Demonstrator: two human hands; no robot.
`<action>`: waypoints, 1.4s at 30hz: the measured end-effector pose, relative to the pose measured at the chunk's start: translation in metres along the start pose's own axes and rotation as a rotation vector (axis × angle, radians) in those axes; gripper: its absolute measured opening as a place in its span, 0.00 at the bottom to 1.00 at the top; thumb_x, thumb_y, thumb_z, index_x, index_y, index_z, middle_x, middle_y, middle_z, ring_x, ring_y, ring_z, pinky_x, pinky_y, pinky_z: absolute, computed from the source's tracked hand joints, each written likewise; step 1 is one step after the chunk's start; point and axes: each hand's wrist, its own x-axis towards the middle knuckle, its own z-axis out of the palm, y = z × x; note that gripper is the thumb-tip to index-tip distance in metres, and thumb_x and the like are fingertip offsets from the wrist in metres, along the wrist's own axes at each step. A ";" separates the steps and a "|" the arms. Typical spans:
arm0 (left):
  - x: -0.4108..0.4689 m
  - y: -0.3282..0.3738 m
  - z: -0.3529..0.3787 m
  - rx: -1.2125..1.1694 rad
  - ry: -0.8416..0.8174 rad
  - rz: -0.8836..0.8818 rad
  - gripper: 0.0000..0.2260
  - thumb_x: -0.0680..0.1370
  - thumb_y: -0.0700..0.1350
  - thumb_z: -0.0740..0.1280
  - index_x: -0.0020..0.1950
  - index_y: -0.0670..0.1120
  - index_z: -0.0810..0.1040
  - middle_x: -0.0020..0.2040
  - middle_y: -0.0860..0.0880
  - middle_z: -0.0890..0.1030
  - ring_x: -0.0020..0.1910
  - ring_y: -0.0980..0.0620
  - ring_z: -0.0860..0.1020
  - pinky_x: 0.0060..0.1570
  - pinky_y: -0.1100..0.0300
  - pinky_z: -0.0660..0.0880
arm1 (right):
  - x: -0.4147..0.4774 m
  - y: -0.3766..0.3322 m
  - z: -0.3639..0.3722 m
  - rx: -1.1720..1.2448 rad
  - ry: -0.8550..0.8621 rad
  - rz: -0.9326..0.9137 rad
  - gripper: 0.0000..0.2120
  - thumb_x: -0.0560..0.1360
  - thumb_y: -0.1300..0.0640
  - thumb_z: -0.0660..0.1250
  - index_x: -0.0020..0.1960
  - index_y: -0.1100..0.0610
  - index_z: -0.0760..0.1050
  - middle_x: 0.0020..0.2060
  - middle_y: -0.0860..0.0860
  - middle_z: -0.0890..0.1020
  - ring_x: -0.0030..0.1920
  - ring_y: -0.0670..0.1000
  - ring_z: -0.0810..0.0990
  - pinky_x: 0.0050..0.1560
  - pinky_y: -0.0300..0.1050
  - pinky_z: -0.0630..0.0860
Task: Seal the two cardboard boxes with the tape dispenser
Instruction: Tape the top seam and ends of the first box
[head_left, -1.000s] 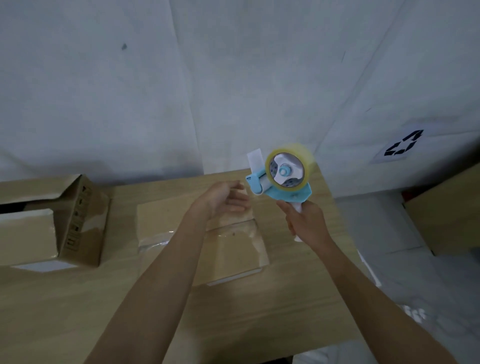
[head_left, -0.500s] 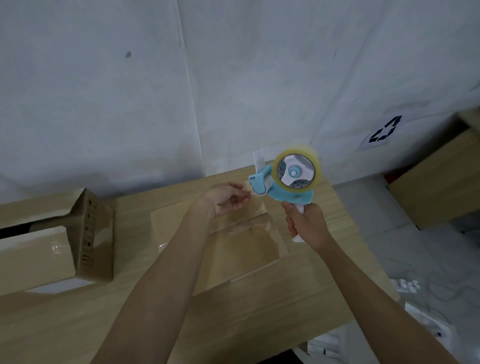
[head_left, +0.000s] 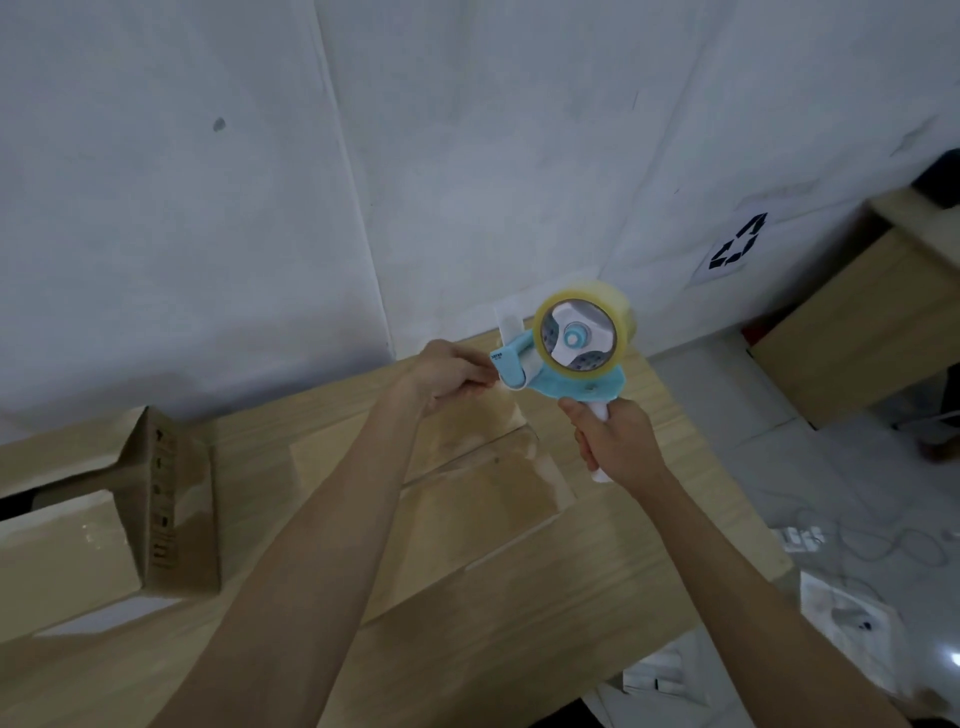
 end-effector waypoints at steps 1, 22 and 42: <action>0.004 0.001 -0.002 0.070 0.016 0.040 0.09 0.72 0.26 0.72 0.43 0.39 0.86 0.37 0.42 0.85 0.36 0.49 0.81 0.37 0.62 0.80 | -0.001 -0.001 -0.001 -0.048 0.008 0.004 0.26 0.78 0.43 0.69 0.29 0.59 0.75 0.24 0.59 0.78 0.23 0.54 0.77 0.29 0.46 0.75; 0.084 -0.013 -0.023 0.606 0.062 0.348 0.05 0.75 0.42 0.75 0.48 0.50 0.88 0.45 0.55 0.86 0.45 0.60 0.81 0.51 0.65 0.76 | -0.045 0.037 0.002 -0.432 0.198 0.071 0.15 0.77 0.44 0.70 0.45 0.57 0.82 0.29 0.43 0.73 0.28 0.37 0.70 0.34 0.24 0.68; 0.089 -0.034 -0.009 0.599 0.182 0.148 0.12 0.81 0.49 0.67 0.52 0.41 0.82 0.50 0.46 0.83 0.51 0.47 0.80 0.44 0.60 0.73 | -0.058 0.035 0.012 -0.498 0.188 0.013 0.20 0.75 0.39 0.67 0.47 0.56 0.82 0.32 0.48 0.80 0.31 0.48 0.77 0.32 0.39 0.67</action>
